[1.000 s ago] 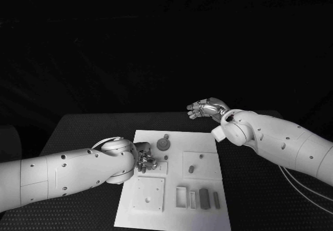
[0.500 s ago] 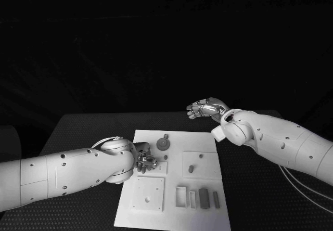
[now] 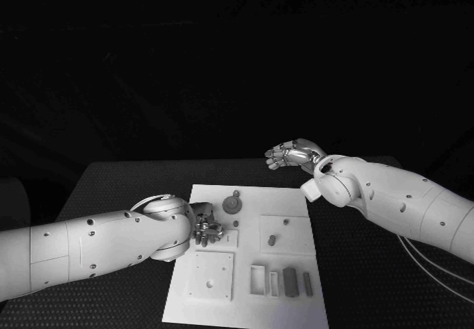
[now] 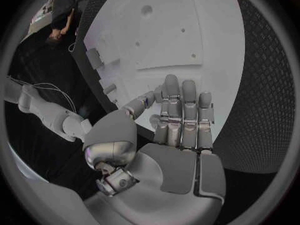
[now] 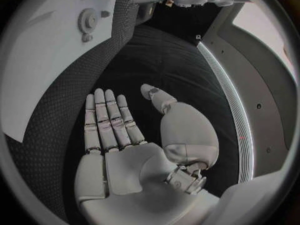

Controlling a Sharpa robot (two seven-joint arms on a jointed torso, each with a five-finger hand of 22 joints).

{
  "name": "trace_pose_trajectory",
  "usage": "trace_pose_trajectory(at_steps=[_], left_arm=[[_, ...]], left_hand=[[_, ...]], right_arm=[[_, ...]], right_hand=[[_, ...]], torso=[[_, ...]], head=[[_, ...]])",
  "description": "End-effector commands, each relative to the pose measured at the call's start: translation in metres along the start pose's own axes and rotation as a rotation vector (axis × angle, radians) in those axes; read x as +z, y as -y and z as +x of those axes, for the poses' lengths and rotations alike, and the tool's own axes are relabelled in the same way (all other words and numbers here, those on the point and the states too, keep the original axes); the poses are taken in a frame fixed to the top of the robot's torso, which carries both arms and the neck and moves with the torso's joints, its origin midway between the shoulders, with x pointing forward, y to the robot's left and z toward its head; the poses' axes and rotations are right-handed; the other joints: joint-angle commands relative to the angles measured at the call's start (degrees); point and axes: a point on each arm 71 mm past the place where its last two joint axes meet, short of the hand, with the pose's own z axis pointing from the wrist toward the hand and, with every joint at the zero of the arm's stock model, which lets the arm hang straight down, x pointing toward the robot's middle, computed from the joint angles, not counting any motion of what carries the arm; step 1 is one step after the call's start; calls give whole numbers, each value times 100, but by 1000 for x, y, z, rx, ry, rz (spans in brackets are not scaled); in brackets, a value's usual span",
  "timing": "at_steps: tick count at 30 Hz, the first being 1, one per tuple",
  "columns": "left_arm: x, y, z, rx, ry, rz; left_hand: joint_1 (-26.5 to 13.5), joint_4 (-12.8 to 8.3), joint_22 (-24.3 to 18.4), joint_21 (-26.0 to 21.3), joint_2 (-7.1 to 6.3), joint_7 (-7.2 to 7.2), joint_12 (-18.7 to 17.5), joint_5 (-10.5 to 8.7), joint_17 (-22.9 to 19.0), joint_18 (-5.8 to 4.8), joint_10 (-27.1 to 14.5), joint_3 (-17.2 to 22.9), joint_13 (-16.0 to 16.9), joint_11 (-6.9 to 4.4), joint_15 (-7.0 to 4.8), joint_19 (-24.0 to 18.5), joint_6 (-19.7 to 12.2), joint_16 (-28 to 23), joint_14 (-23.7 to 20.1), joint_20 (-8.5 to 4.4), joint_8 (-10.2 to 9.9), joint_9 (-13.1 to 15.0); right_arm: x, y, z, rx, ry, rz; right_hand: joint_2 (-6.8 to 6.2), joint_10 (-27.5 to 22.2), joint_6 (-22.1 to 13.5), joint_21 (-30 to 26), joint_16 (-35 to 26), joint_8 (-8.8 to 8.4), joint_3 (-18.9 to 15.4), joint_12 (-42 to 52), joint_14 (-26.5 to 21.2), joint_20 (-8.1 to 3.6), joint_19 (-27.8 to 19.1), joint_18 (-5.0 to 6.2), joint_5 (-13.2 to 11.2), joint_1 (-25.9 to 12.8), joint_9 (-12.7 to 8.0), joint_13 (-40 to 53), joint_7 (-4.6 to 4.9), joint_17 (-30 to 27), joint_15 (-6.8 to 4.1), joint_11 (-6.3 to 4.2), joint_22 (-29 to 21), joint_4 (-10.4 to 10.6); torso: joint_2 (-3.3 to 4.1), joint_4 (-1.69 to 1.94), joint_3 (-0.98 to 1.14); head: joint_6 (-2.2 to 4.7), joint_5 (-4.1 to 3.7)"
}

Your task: Assemble the parts on the task board

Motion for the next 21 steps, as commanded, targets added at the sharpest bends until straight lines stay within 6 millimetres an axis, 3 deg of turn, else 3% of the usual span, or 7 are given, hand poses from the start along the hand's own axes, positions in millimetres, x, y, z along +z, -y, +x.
trace_pose_trajectory(at_steps=[1,9,21], left_arm=[[1,3,7,5,-36,9],[2,5,7,19,-41,12],[2,6,9,36,-57,14]], left_hand=[[12,40,1,29,93,-92,24,9,-7,-43,13,18,7,-18,-47,23,151,26,2,-333,26,4],[-5,25,-2,47,161,-98,28,20,-18,-43,24,43,15,-25,-54,18,162,46,5,-343,31,8],[12,-11,-2,57,150,-98,23,13,-26,-43,18,64,18,-22,-54,7,157,52,-5,-347,29,8]], right_arm=[[0,-1,2,-10,-24,-9],[0,-1,3,-14,-32,-8],[0,1,3,-15,-31,-5]], right_hand=[[6,31,-23,-27,-15,40,-11,-36,-21,5,-31,-7,16,43,-7,-7,191,-10,23,1,7,-35],[7,35,-22,-36,-16,42,-6,-42,-27,8,-34,-9,39,61,-13,-7,192,-19,26,2,12,-54],[-17,41,-22,-53,-21,45,-16,-51,-42,13,-43,-14,61,80,-21,-7,194,-35,36,4,23,-96]], torso=[[-1,-2,1],[-3,2,-1],[1,2,-4]], head=[[3,-1],[6,-5],[0,-14]])
